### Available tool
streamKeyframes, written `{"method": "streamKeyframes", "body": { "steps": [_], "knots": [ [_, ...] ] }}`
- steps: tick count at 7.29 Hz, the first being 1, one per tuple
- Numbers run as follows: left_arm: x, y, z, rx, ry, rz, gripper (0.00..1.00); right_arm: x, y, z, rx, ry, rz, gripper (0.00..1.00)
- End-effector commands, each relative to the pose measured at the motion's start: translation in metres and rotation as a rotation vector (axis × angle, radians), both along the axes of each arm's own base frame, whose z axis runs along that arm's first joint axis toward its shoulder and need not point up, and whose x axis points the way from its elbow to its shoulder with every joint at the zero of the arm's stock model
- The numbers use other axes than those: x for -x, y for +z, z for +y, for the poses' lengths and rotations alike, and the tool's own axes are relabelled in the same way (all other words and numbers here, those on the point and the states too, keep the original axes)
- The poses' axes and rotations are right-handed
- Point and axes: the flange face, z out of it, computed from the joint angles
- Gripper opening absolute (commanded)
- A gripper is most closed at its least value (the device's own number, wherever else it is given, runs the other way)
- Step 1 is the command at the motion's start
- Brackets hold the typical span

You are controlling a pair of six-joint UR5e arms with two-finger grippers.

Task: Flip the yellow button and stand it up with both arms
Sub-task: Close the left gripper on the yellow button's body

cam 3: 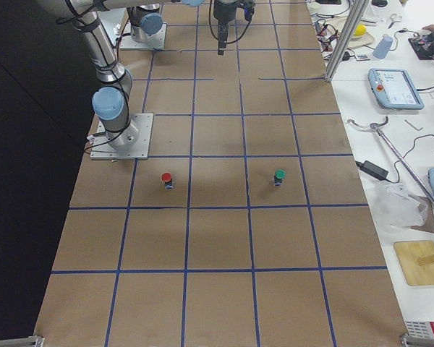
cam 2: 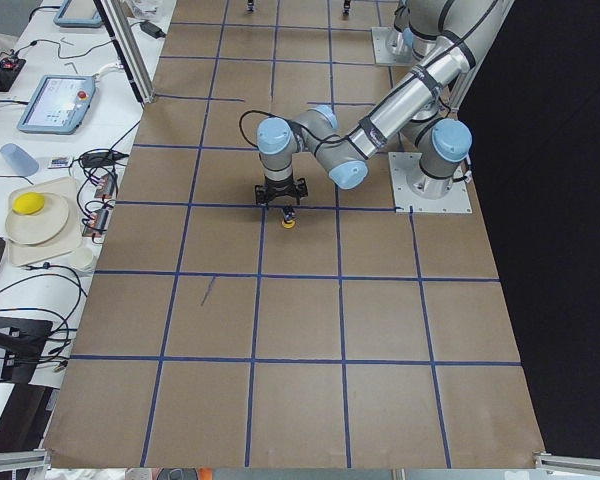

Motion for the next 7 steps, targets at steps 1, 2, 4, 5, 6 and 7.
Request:
{"method": "streamKeyframes", "body": {
  "steps": [1, 2, 4, 5, 6, 7],
  "knots": [
    [-0.0042, -0.0108, 0.0008, -0.038, -0.014, -0.022, 1.0, 0.0013, 0.0011, -0.0003, 0.004, -0.001, 0.006, 1.0],
    [-0.004, -0.0151, 0.0014, -0.047, -0.014, -0.018, 0.99, 0.0014, 0.001, -0.0001, 0.003, -0.001, 0.007, 1.0],
    [-0.0031, -0.0152, 0.0011, -0.046, -0.053, -0.013, 0.59, 0.0024, 0.0015, 0.0004, 0.003, 0.001, 0.01, 1.0],
    [-0.003, -0.015, 0.0009, -0.044, -0.058, -0.012, 0.36, 0.0018, 0.0019, 0.0035, -0.005, 0.002, 0.01, 1.0],
    [-0.003, -0.0149, 0.0007, -0.042, -0.06, -0.012, 0.2, 0.0016, 0.003, 0.0053, 0.002, 0.004, 0.009, 1.0],
    [-0.0044, -0.0109, -0.001, -0.031, -0.061, -0.013, 0.12, 0.0016, 0.001, 0.0052, 0.007, 0.007, 0.008, 1.0]
  ]
}}
